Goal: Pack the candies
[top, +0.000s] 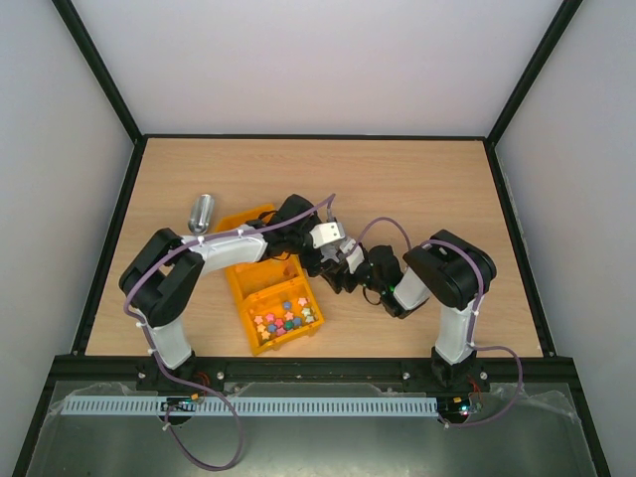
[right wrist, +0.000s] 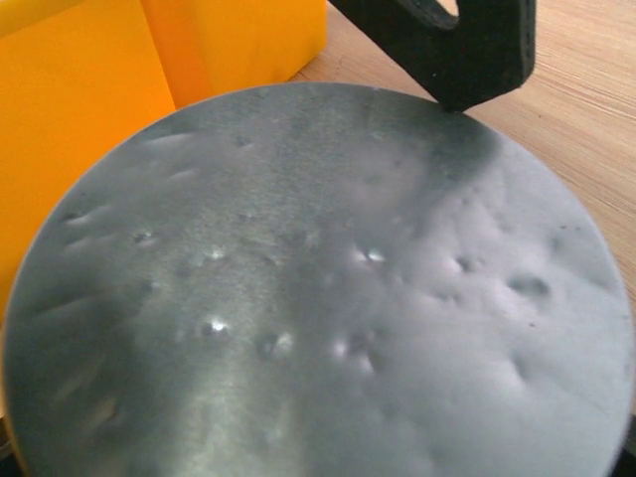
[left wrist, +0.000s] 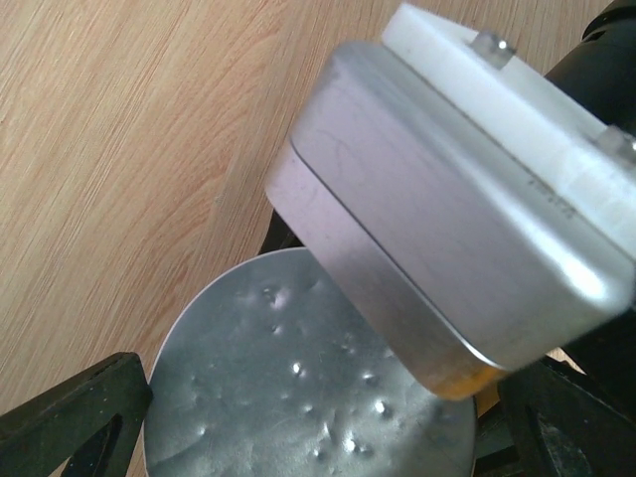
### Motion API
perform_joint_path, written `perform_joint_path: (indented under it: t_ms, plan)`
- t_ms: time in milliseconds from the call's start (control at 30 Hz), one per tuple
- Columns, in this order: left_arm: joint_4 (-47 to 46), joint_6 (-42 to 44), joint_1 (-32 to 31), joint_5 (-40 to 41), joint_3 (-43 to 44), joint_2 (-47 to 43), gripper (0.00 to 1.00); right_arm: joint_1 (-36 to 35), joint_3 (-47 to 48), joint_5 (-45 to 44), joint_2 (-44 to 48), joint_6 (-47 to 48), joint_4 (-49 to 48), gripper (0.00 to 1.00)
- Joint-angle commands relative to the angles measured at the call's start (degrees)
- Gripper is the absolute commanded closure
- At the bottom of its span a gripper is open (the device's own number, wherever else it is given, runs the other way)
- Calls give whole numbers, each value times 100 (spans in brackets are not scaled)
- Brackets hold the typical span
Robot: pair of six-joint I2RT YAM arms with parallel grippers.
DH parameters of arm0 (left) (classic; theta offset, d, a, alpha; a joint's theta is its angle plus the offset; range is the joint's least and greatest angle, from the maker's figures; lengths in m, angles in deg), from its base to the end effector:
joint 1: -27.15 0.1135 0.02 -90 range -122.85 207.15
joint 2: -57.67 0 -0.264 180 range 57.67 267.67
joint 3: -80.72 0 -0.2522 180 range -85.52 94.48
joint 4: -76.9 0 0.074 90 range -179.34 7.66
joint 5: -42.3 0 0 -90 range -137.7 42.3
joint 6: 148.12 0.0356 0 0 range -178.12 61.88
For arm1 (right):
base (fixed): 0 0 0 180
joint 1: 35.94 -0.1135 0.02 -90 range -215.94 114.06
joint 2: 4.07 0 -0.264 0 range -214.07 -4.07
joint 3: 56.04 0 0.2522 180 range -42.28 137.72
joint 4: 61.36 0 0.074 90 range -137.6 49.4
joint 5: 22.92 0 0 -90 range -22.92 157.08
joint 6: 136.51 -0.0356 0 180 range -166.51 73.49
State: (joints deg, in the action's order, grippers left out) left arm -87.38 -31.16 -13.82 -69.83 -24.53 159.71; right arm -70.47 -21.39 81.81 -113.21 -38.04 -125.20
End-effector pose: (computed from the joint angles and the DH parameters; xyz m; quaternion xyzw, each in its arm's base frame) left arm 0.2762 -0.2576 0.1831 0.5663 0.7037 -0.2224 0.3669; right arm 0.2260 0.1665 0.0999 -0.3559 0.6802 0.2389 0.5946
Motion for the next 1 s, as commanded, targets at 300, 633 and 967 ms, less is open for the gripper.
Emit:
perform_joint_path:
  t_ms: [300, 633, 967]
  plan:
    - [208, 72, 120, -77, -258, 13, 0, -37, -103, -134, -25, 134, -124, 9]
    - [72, 123, 118, -10, -377, -217, 0, -36, -74, -144, -42, 120, -159, 18]
    - [-91, -196, 95, 218, -480, -198, 0, -34, -84, -75, -43, 137, -191, 20]
